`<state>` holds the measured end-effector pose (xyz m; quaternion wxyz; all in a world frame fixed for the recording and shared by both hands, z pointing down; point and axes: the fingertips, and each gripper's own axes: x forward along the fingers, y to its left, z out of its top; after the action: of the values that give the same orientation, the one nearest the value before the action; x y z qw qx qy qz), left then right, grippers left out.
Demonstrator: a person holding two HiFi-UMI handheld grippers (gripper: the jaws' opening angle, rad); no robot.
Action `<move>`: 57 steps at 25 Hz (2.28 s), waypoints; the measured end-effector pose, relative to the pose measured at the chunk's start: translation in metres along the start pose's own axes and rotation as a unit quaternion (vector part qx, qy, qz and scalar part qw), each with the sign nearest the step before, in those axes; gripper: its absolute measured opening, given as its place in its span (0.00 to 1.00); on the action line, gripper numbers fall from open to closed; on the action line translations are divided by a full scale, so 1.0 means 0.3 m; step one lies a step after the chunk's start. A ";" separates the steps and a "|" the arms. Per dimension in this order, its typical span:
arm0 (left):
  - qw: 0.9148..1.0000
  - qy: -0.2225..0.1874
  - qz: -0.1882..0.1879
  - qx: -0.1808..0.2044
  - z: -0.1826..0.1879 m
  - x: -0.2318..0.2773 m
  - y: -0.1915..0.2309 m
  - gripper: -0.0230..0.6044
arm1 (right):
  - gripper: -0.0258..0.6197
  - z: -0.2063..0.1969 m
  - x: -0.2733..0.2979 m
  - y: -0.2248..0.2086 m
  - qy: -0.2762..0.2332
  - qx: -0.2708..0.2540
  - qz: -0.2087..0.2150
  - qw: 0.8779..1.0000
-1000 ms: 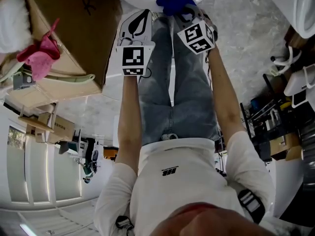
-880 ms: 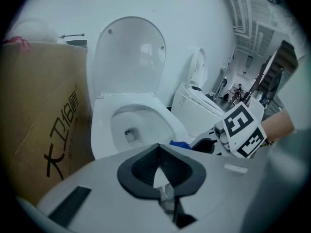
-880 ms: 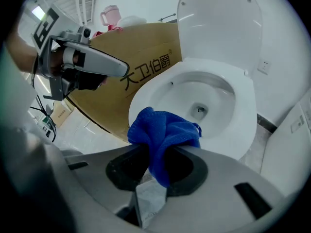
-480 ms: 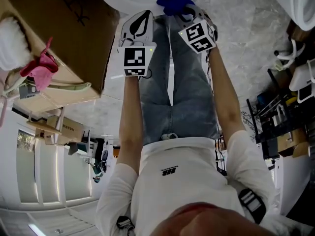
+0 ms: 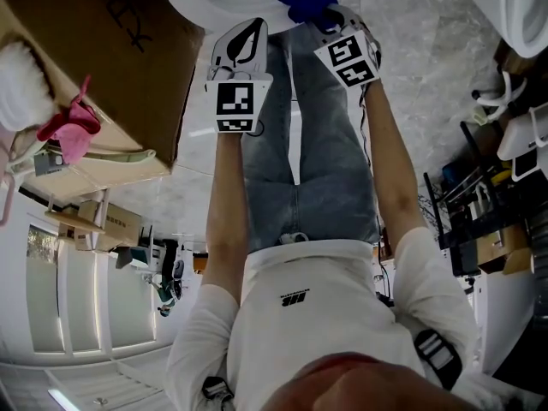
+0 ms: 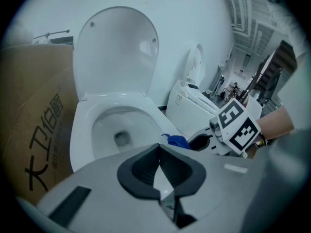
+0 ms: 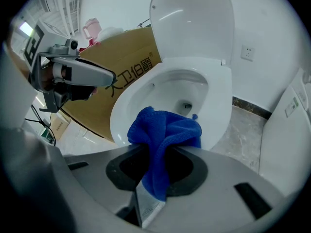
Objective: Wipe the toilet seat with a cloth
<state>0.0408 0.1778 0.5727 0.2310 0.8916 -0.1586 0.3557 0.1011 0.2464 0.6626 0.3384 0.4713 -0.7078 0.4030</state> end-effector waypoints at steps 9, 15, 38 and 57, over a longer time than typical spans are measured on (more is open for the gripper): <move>1.000 0.001 0.001 -0.007 0.041 0.053 -0.011 0.05 | 0.17 0.034 -0.008 -0.096 -0.009 0.010 -0.003 1.000; 1.000 0.003 -0.001 -0.008 0.076 0.100 -0.028 0.05 | 0.17 0.061 -0.014 -0.163 -0.013 0.010 -0.006 1.000; 0.999 0.000 0.004 -0.041 0.239 0.274 0.017 0.05 | 0.17 0.223 -0.004 -0.399 -0.027 0.006 -0.011 1.000; 0.997 -0.022 0.024 -0.066 0.381 0.353 0.106 0.05 | 0.17 0.411 0.038 -0.572 -0.024 -0.027 -0.023 0.999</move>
<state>0.1645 0.0786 0.5839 0.2774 0.8780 -0.2080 0.3300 0.2464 0.0925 0.6606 0.3434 0.4876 -0.7153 0.3642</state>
